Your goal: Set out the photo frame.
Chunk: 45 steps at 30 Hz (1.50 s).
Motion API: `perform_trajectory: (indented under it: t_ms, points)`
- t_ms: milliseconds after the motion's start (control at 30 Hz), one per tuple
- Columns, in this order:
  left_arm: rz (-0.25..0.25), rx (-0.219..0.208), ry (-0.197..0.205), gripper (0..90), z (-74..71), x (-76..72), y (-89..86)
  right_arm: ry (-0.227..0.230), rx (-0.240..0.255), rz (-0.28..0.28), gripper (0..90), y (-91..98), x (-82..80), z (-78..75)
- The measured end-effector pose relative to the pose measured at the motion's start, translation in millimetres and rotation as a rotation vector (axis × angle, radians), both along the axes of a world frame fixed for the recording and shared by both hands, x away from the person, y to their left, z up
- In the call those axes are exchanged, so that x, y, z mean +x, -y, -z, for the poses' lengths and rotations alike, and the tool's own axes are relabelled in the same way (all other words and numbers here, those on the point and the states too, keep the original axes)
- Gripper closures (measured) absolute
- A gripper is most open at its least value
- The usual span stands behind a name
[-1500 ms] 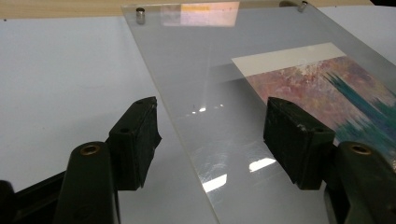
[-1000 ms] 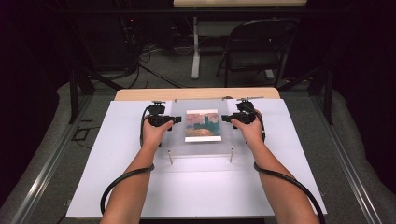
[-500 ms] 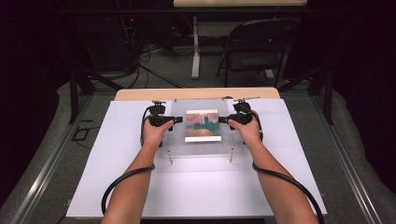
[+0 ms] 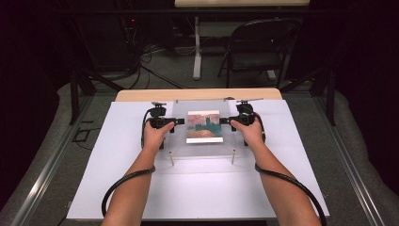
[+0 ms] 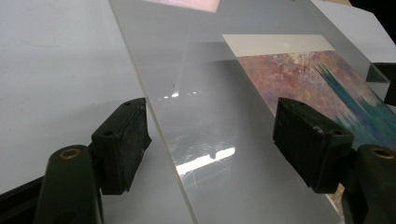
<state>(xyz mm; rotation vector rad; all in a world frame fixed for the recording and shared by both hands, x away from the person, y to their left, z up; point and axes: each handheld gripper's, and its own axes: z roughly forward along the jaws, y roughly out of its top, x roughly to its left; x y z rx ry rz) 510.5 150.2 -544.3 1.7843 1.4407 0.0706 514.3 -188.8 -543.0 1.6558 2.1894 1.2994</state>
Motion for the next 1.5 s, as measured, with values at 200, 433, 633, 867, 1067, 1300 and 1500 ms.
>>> perform_trajectory:
  t_ms: [200, 433, 633, 867, 1067, 1300, 1500]
  points:
    - [0.011, -0.029, -0.024, 26.6, 1.4, 0.1, -0.8, -0.021, 0.017, 0.003, 28.5, 1.4, 0.4, 0.9]
    - [0.008, -0.026, -0.025, 26.6, 1.1, 0.4, -0.2, -0.04, 0.045, 0.003, 27.3, 0.2, 1.2, 3.2]
    - [0.007, -0.026, -0.028, 27.4, 0.6, 0.4, -0.8, -0.041, 0.038, 0.007, 27.2, -1.1, 1.2, 2.6]
    - [-0.01, -0.04, -0.023, 30.2, 0.9, -0.3, -1.9, -0.037, 0.033, 0.014, 27.5, -2.2, 0.4, 1.7]
    - [-0.02, -0.047, -0.019, 32.8, 0.6, -1.0, -2.9, -0.038, 0.026, 0.017, 27.6, -2.8, 0.2, 0.4]
    - [-0.025, -0.047, -0.016, 34.3, -2.1, -2.0, -3.0, -0.04, 0.016, 0.016, 27.6, -2.9, -0.9, -2.3]
    - [-0.034, -0.048, -0.001, 35.8, -7.2, -5.1, -2.7, -0.02, 0.009, 0.023, 27.7, -4.4, -4.0, -7.1]
